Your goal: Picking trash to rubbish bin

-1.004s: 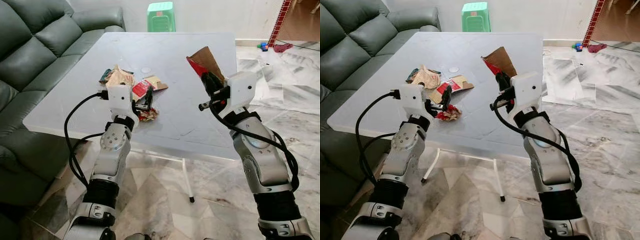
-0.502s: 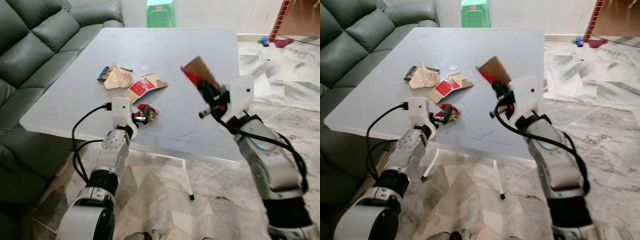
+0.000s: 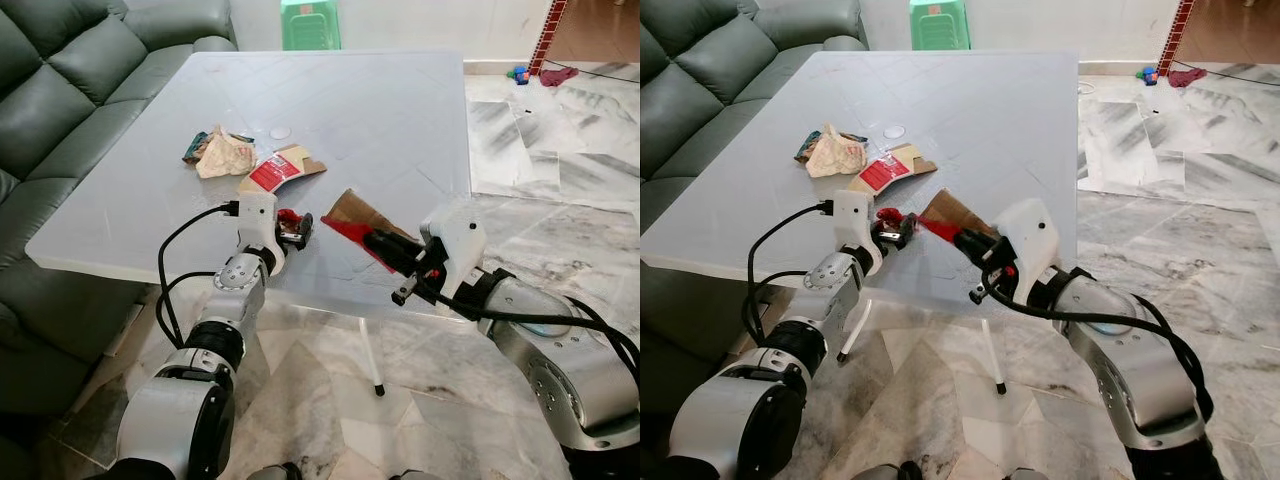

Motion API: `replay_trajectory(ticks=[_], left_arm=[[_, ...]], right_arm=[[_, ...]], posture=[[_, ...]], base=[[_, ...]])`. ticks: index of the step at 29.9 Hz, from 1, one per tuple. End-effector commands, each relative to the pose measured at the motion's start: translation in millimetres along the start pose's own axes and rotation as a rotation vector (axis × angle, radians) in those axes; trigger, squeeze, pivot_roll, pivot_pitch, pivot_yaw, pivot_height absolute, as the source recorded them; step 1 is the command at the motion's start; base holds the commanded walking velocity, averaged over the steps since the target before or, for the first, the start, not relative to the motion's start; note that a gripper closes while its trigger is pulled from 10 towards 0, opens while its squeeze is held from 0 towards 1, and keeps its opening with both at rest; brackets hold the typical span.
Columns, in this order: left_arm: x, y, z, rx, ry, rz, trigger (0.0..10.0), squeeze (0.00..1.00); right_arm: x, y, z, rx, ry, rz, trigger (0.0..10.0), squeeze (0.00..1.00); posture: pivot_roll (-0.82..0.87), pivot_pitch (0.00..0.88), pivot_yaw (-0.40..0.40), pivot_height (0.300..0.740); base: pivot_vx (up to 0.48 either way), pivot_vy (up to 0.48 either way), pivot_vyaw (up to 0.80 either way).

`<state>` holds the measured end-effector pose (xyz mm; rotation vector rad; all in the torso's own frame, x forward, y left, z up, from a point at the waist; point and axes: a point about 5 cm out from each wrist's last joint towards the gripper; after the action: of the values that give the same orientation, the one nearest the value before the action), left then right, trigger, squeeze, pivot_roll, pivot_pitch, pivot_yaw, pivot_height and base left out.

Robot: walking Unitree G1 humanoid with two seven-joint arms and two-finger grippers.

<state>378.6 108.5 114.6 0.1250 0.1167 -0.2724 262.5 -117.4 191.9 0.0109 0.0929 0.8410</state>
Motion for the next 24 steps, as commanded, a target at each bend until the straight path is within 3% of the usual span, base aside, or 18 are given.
replay_trajectory(ticks=[1,24], left_arm=[[0.1,3.8,-0.4,0.008,0.009,-0.004,0.3,0.0],[-1.3,7.0,-3.2,0.026,0.009,-0.003,0.0,0.0]], right_arm=[[0.6,10.7,3.8,-0.008,-0.006,0.063,0.0,0.0],[1.9,18.4,4.4,-0.02,-0.006,0.113,0.0,0.0]], posture=[[-0.23,0.16,0.1,0.74],[-0.23,0.152,0.105,0.74]], base=[[0.0,0.0,0.0],[0.0,0.0,0.0]])
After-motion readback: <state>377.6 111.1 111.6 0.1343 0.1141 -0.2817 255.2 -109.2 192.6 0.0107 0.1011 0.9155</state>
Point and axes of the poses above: a point about 5 cm out from each wrist's last joint towards the gripper, its own x axis pointing out of the wrist towards the gripper, its own z axis along the axis of the wrist's last joint, y = z × x, and after that the axes turned 10 degrees about x, right-handed
